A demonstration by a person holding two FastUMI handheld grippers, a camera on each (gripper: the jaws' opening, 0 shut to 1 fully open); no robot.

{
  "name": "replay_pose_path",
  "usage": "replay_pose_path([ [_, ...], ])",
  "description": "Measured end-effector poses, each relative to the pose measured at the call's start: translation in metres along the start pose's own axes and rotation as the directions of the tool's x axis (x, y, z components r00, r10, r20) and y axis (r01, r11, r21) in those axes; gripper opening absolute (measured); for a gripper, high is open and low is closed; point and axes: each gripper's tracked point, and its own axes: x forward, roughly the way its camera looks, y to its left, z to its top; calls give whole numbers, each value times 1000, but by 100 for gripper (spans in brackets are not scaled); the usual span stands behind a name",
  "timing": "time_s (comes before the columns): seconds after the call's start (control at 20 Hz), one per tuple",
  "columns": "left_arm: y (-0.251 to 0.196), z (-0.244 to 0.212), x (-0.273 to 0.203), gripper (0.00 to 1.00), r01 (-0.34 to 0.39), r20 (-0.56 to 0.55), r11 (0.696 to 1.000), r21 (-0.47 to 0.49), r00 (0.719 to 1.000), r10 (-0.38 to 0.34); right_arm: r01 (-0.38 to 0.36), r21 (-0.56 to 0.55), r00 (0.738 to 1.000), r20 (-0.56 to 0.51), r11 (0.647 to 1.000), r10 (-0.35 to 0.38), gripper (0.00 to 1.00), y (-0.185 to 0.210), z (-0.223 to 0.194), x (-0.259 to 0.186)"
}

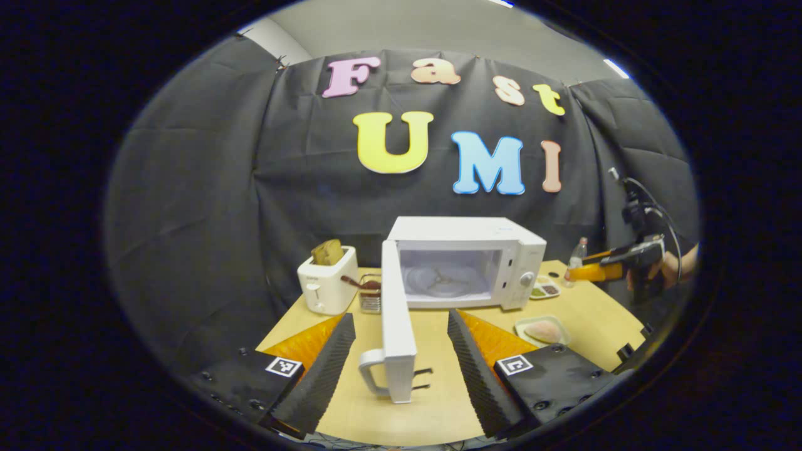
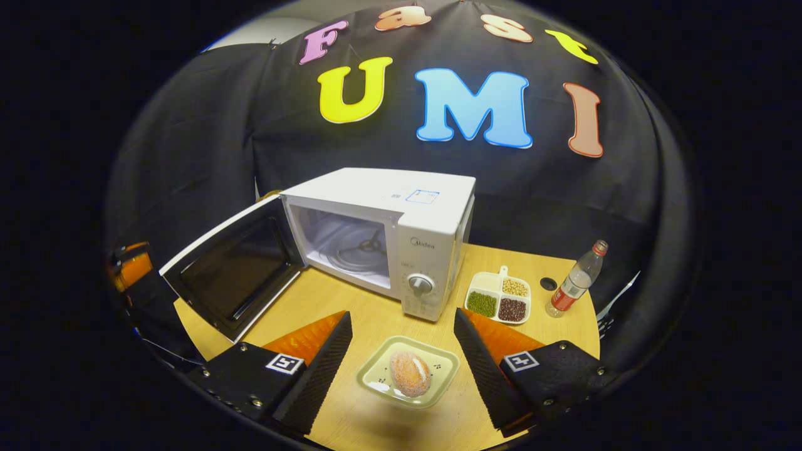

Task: Open the microwave oven with the left hand, put the food in, and close the microwave oven.

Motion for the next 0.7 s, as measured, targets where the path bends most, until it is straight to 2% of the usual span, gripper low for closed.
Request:
replay_pose_path([
  [0.15,-38,57,8,99,14,81,1000,0,997,-14,-18,13,996,-82,1000,19,100,-8,-35,19],
  [0.2,-48,76,9,95,12,112,1000,-4,994,-11,-20,13,995,-102,1000,22,100,-9,-43,25],
  [0.4,-82,133,11,97,-13,213,999,-31,977,20,-45,-10,978,-203,999,42,100,-15,-87,52],
  [0.45,-90,140,12,95,-21,229,999,-34,973,28,-53,-19,973,-226,998,47,100,-17,-97,62],
  [0.5,-96,148,13,98,-32,238,999,-34,970,39,-62,-29,966,-251,998,53,100,-18,-108,70],
  [0.55,-100,151,13,95,-43,242,999,-32,969,50,-71,-35,960,-273,997,58,100,-18,-118,76],
  [0.7,-116,164,7,95,-47,260,999,-15,964,49,-78,-41,947,-314,996,62,100,-23,-137,84],
])
